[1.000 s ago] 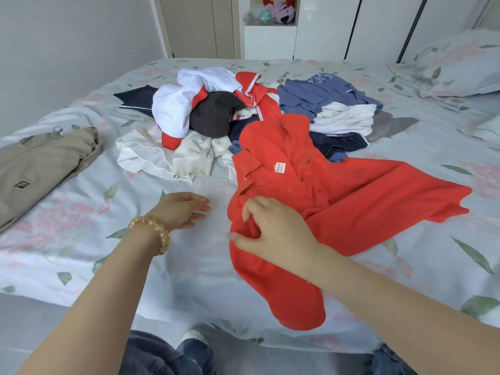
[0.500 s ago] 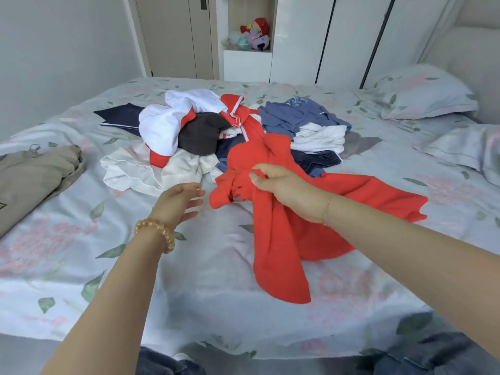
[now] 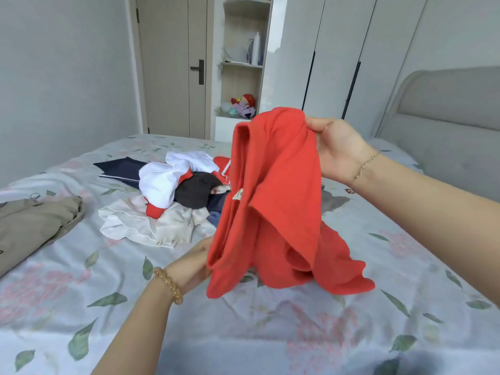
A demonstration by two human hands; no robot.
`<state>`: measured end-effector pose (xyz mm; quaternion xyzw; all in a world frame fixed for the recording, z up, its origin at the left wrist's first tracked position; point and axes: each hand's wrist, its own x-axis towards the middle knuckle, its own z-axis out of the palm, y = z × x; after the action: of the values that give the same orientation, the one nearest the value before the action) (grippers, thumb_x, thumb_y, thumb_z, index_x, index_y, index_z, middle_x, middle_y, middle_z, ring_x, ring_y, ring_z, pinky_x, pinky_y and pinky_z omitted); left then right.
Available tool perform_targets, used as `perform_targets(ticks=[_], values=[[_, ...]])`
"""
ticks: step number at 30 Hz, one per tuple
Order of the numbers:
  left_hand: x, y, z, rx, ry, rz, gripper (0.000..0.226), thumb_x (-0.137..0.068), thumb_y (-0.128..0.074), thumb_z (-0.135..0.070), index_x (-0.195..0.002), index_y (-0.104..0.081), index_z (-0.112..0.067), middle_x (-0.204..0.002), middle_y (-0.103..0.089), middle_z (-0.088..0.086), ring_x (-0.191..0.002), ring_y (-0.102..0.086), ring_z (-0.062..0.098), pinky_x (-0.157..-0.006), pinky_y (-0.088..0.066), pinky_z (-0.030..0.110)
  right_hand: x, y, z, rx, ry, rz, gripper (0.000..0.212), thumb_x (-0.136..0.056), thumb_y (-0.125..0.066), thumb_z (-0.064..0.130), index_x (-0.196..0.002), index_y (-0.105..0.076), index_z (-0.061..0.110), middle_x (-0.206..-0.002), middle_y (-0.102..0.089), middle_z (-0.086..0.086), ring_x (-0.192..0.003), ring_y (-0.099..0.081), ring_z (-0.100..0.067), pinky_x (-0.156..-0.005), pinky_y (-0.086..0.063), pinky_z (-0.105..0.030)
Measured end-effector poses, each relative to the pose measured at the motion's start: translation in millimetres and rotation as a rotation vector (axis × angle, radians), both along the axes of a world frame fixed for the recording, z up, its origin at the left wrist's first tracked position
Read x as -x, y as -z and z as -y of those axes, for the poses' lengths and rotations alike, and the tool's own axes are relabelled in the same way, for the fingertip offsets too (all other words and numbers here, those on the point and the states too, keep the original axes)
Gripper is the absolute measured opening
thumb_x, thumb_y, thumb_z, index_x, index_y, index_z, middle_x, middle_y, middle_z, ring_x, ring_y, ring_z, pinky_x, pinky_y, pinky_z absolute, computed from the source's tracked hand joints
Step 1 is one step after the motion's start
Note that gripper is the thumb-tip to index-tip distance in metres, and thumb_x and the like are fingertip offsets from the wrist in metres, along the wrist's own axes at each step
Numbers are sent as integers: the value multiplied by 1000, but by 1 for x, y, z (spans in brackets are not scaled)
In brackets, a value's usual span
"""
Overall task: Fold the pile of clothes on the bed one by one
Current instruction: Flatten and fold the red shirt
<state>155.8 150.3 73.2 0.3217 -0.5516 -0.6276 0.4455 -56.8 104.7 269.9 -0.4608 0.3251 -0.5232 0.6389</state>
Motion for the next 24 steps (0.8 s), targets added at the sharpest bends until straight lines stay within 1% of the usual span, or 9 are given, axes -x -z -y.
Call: perform_targets(ticks=[4,6,8,11,14,16,19,22,24], values=[[-8,1,-3,-44,86,-167,26,-71,-62,1,-83,-79,-15,-82,-73,6,-71,-69,11,-66,-56,22,30,11,21,-28,114,-36,34,-103,-32,19,-118,-61,10,-109,-69,-9,-101,-67,-23,-81,-57,-39],[-14,5,11,-161,19,-206,37,-71,-74,-3,-108,-72,-7,-109,-68,16,-92,-66,21,-78,-55,28,49,37,34,-90,204,-147,32,-103,-33,18,-110,-63,9,-91,-73,-5,-82,-70,-18,-72,-59,-34],[-25,21,30,-297,-114,-172,43,-77,-68,-10,-119,-65,-3,-115,-64,18,-99,-61,26,-83,-52,32,71,77,48,-185,350,-353,24,-103,-37,15,-98,-60,11,-65,-70,2,-62,-65,-11,-62,-54,-29],[-32,48,54,-440,-424,194,27,-97,-50,-21,-108,-64,-1,-95,-66,15,-77,-60,24,-72,-48,32,106,148,57,-311,344,-863,13,-98,-46,4,-91,-55,10,-69,-61,-6,-56,-55,-16,-52,-47,-26],[-23,56,53,-218,-551,773,24,-100,-43,-37,-92,-52,-17,-97,-59,6,-92,-54,24,-76,-40,31,123,206,56,-300,261,-1257,16,-91,-52,0,-103,-62,3,-81,-55,-12,-65,-50,-22,-54,-39,-25],[-11,54,47,-127,-413,894,26,-95,-51,-44,-89,-59,-20,-94,-60,-3,-97,-56,19,-77,-39,26,123,231,57,-187,287,-1240,26,-87,-52,-4,-109,-65,-3,-92,-63,-15,-71,-55,-21,-63,-46,-26],[2,66,46,-121,-315,994,47,-84,-64,-53,-118,-56,-22,-116,-56,-5,-109,-55,15,-91,-38,24,112,248,59,31,299,-1271,27,-86,-59,2,-111,-68,5,-115,-66,-11,-104,-60,-22,-96,-41,-27],[3,80,56,-115,-361,1186,70,-77,-68,-57,-132,-50,-18,-130,-50,6,-117,-53,22,-100,-41,31,97,254,64,317,361,-1366,31,-83,-65,13,-114,-68,10,-118,-63,-8,-115,-56,-25,-100,-39,-33],[-1,86,65,-160,-366,1168,59,-71,-76,-55,-115,-60,-20,-121,-56,4,-108,-57,20,-94,-45,32,87,259,72,457,331,-1420,36,-81,-64,19,-116,-67,11,-118,-64,-9,-115,-56,-29,-99,-41,-36]])
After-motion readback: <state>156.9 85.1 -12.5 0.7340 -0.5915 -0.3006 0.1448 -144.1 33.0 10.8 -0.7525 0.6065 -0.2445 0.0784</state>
